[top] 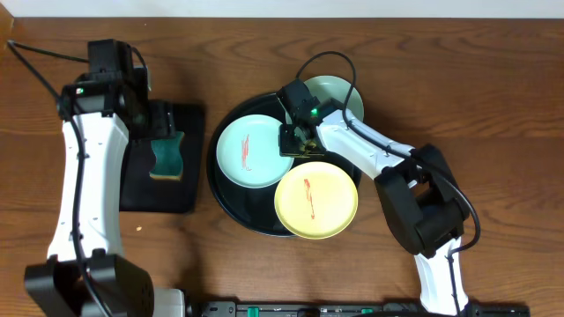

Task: Clean dirty plates on tray and stack at the side
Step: 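Grasp the green sponge from the black tray with the left gripper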

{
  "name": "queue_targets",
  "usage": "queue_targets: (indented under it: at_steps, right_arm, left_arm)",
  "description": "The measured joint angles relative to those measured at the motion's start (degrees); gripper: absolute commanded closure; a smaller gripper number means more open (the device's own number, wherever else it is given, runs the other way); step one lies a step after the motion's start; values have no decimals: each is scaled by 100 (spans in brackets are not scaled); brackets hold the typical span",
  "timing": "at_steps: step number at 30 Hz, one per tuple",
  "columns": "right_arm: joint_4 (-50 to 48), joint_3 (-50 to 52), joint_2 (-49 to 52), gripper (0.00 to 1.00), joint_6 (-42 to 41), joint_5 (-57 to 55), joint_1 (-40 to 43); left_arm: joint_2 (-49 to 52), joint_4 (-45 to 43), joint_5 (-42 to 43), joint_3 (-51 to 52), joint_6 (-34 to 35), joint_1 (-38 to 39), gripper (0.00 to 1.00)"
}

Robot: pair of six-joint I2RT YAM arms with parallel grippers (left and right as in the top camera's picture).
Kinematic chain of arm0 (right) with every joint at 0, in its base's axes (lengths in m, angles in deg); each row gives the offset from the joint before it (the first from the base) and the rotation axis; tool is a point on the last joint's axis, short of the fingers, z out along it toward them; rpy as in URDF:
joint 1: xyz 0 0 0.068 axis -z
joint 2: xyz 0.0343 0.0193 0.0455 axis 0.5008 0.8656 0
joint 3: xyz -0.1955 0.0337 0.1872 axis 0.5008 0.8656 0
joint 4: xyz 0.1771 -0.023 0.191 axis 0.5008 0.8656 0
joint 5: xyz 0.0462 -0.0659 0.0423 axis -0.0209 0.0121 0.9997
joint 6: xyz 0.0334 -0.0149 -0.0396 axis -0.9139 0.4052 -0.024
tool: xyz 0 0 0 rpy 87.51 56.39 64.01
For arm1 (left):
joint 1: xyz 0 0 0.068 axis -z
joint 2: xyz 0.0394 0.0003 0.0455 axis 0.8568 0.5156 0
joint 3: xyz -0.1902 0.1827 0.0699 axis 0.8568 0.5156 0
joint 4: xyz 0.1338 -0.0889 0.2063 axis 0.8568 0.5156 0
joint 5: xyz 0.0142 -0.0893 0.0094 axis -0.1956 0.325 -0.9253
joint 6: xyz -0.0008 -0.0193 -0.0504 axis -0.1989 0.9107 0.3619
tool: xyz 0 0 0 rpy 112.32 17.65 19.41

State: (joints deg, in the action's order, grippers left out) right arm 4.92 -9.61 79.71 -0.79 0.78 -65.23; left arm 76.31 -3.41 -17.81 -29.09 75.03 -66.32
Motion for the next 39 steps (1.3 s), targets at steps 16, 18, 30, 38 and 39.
queue_targets:
  at_steps: [16, 18, 30, 38, 39]
  right_arm:
    - [13, -7, 0, 99, 85, -146, -59]
    - [13, -9, 0, 99, 85, -149, -61]
    - [13, -9, 0, 99, 190, -173, -70]
    - [9, -9, 0, 99, 205, -175, -70]
    - [9, -9, 0, 99, 210, -175, -70]
  left_arm:
    - [1550, -24, 4, 0, -140, 0, 23]
    - [1788, -22, 13, 0, -195, -9, 24]
    - [2371, -155, 516, 0, -627, -546, 40]
    - [2387, -289, 820, 0, -647, -627, 34]
    - [2387, -297, 857, 0, -651, -621, 34]
